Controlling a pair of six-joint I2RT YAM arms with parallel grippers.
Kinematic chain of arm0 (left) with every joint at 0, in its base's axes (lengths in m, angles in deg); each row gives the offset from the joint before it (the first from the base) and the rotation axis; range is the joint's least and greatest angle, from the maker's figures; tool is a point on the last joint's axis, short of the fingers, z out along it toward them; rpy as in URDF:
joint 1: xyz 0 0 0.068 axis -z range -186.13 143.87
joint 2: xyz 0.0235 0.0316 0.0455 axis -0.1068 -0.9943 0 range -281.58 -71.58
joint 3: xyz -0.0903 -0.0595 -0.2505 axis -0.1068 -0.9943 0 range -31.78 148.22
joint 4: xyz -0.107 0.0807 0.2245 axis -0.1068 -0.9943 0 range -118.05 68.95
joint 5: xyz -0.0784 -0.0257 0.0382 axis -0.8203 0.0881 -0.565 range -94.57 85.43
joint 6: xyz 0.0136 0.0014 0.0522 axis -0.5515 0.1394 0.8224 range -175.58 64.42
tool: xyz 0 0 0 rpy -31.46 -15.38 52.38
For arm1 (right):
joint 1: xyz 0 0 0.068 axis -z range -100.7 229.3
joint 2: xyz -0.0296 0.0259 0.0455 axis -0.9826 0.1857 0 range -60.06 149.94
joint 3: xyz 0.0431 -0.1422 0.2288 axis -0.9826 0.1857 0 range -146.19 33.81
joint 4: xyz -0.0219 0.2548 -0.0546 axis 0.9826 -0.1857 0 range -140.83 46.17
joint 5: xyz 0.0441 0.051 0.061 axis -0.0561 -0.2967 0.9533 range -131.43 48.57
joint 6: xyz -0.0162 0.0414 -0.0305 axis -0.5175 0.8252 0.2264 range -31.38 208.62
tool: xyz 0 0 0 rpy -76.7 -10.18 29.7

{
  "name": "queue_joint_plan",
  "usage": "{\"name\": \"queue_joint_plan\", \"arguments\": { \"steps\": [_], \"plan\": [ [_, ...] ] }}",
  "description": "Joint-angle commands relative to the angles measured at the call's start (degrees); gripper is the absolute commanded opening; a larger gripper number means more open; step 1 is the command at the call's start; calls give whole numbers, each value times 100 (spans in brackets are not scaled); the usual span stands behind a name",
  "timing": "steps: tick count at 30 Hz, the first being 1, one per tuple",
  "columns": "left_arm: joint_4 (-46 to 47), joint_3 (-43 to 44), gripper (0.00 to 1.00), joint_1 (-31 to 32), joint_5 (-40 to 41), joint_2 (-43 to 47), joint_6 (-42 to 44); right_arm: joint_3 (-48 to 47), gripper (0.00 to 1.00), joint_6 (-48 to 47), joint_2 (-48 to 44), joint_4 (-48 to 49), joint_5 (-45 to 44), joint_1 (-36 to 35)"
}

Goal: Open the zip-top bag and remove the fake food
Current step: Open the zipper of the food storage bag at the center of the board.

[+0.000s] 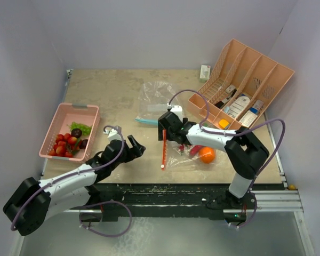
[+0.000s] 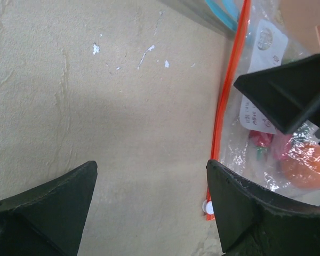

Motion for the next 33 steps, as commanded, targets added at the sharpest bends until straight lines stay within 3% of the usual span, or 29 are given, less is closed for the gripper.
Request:
{"name": "queue_joint_plan", "arguments": {
  "steps": [1, 11, 20, 23, 25, 27, 29, 30, 33],
  "plan": [
    [28, -62, 86, -45, 67, 307, 67, -24, 94, -139, 9, 246, 173, 294],
    [251, -59, 86, -41, -52, 25, 56, 150, 92, -151, 399, 645, 814, 292],
    [292, -58, 86, -40, -54, -20, 79, -43, 54, -181, 680, 74, 139, 287],
    [293, -61, 86, -41, -61, -36, 85, -92, 45, -198, 740, -147, -100, 287],
    [314, -76, 86, -43, -60, -47, 85, -78, 46, -187, 725, -266, -143, 287],
    [338, -81, 86, -41, -68, -52, 83, -46, 58, -174, 633, -220, -97, 287],
    [381, -87, 86, -39, -77, -81, 85, -32, 62, -200, 579, -133, 52, 287],
    [404, -87, 86, -37, -85, -96, 90, -44, 60, -204, 586, -132, 120, 283],
    [423, -88, 86, -35, -110, -124, 106, -173, 39, -133, 750, -201, -8, 241]
  ]
}}
